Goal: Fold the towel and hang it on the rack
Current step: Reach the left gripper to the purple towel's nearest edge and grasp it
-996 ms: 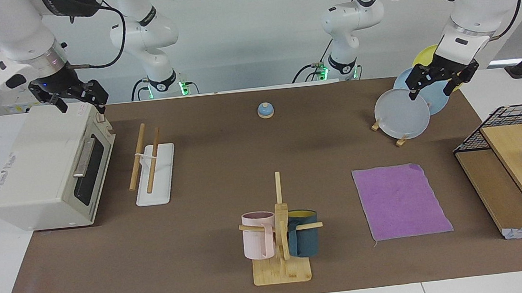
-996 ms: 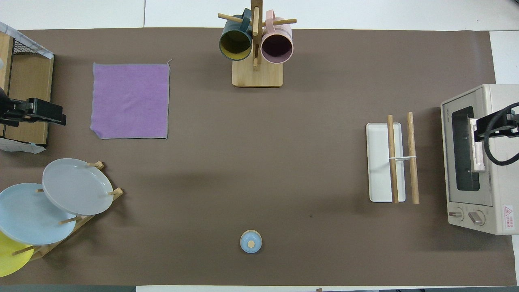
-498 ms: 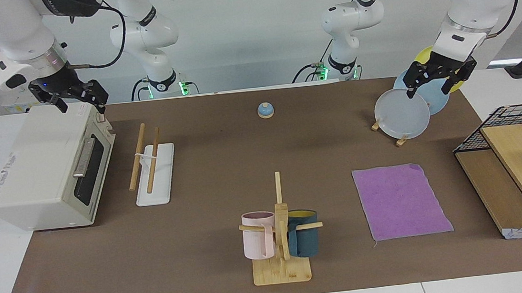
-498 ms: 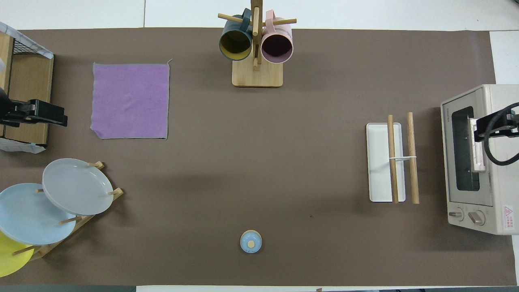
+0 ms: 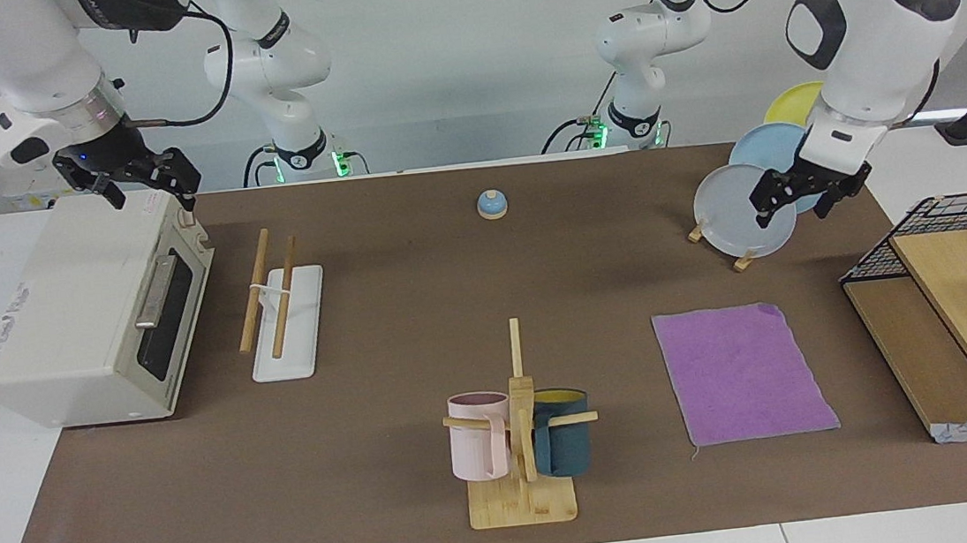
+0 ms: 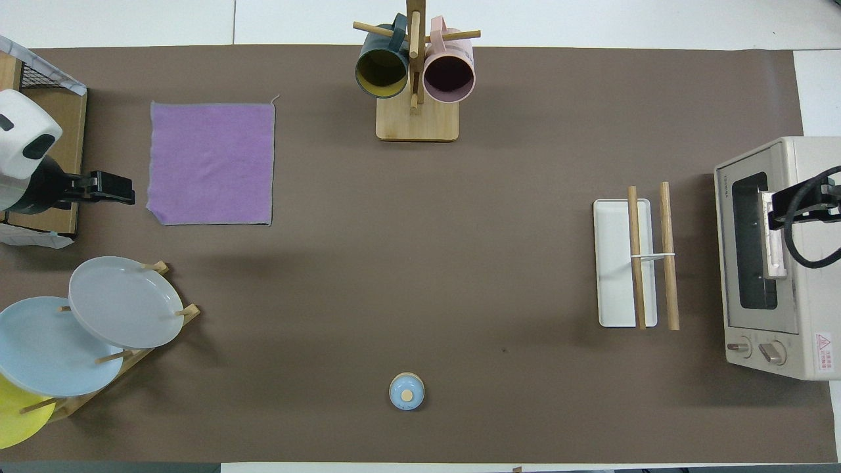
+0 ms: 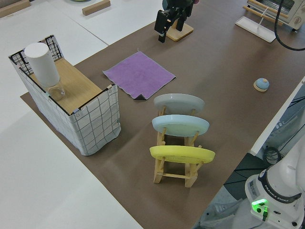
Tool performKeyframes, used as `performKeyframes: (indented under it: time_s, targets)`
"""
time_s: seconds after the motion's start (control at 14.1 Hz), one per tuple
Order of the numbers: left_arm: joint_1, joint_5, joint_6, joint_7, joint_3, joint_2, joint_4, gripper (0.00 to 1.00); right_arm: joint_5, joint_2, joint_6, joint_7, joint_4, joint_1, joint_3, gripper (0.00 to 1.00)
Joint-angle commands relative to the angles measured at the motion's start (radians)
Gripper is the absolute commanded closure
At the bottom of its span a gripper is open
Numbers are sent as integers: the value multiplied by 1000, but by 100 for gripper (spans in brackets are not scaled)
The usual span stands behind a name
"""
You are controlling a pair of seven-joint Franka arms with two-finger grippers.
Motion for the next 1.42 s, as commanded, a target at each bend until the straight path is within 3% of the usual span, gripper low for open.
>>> performKeyframes:
  time_s: [0.0,0.28,0.5,0.71,1.07,1.35]
  targets:
    - [63,-15,179,5,-1,167,3,1,14,-7,-13,-22,-2,-12,3,0]
    - [83,-18,273,-87,-3,275,3,8,14,-9,-13,-22,-2,-12,3,0]
    - [83,-23,282,-147,-3,309,3,23,14,-9,-13,-22,-2,-12,5,0]
    - [86,-33,282,-150,-3,310,-16,35,14,-9,-13,-22,-2,-12,5,0]
    - [117,-78,322,-152,-3,310,-61,43,14,-9,-13,-22,-2,-12,5,0]
    - [120,-116,325,-152,-3,310,-62,55,14,-9,-13,-22,-2,-12,3,0]
